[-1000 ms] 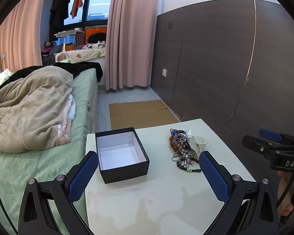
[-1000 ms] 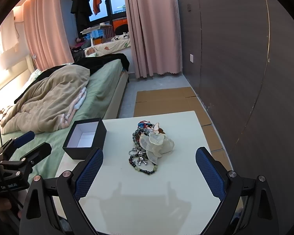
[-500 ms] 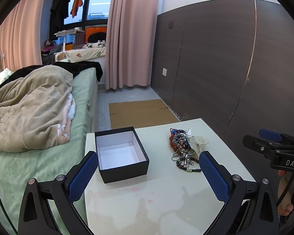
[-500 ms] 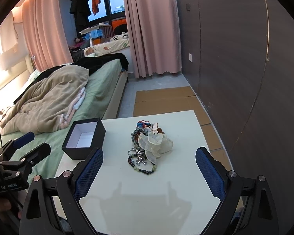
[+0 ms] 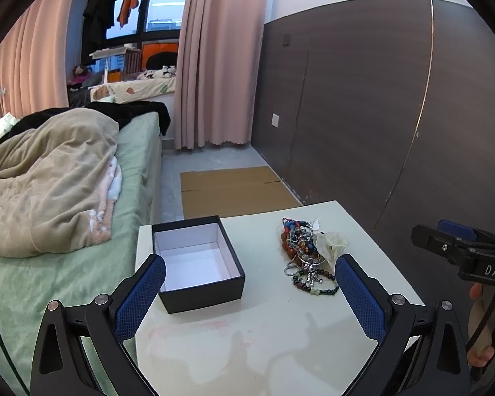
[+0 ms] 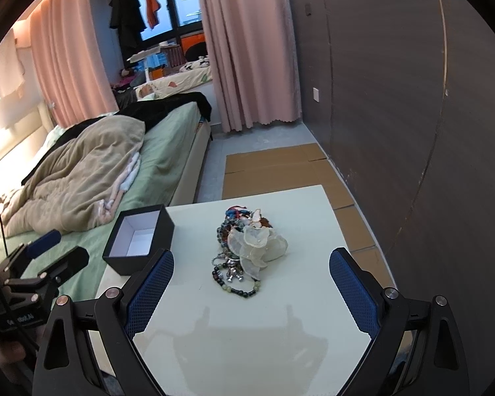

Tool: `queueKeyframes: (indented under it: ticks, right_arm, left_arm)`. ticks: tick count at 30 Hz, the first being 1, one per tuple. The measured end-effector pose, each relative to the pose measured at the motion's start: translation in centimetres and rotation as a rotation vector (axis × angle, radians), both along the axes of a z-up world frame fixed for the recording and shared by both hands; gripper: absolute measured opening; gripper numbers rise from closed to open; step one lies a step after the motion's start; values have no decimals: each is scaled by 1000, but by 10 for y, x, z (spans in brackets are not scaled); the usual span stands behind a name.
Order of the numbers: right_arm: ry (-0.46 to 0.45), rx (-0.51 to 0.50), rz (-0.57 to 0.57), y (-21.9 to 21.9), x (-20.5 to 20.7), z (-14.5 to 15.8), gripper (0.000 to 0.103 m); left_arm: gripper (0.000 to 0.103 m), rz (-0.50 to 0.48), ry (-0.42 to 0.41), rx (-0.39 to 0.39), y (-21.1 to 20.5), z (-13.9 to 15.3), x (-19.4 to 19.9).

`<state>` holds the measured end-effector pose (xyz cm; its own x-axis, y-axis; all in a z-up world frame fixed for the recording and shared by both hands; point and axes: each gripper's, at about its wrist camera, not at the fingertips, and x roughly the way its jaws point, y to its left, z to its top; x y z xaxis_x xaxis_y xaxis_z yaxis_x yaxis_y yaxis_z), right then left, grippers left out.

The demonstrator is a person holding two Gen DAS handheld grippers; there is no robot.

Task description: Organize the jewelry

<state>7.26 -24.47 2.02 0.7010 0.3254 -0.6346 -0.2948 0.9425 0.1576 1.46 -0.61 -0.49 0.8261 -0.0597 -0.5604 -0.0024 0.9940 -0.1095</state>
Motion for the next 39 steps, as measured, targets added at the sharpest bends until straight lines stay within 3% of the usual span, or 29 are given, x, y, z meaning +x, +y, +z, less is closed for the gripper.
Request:
queueKeyframes:
  ticks: [9,19,28,39]
  right_arm:
    - [67,100,-67,-21,25,-4,96]
    - [155,169,-117,-38,55,-18,96]
    - [255,200,-158,-55,75,-37,96]
    - [310,227,-201,-72,94,-47,96]
  left_arm:
    - [102,-27,33,-38,-8,-8,29]
    - [91,-77,67,-36,-31,-20,62]
    - [84,-139,111,-15,-60,-35,86]
    - [79,-172,183,-20,-81,-62,118]
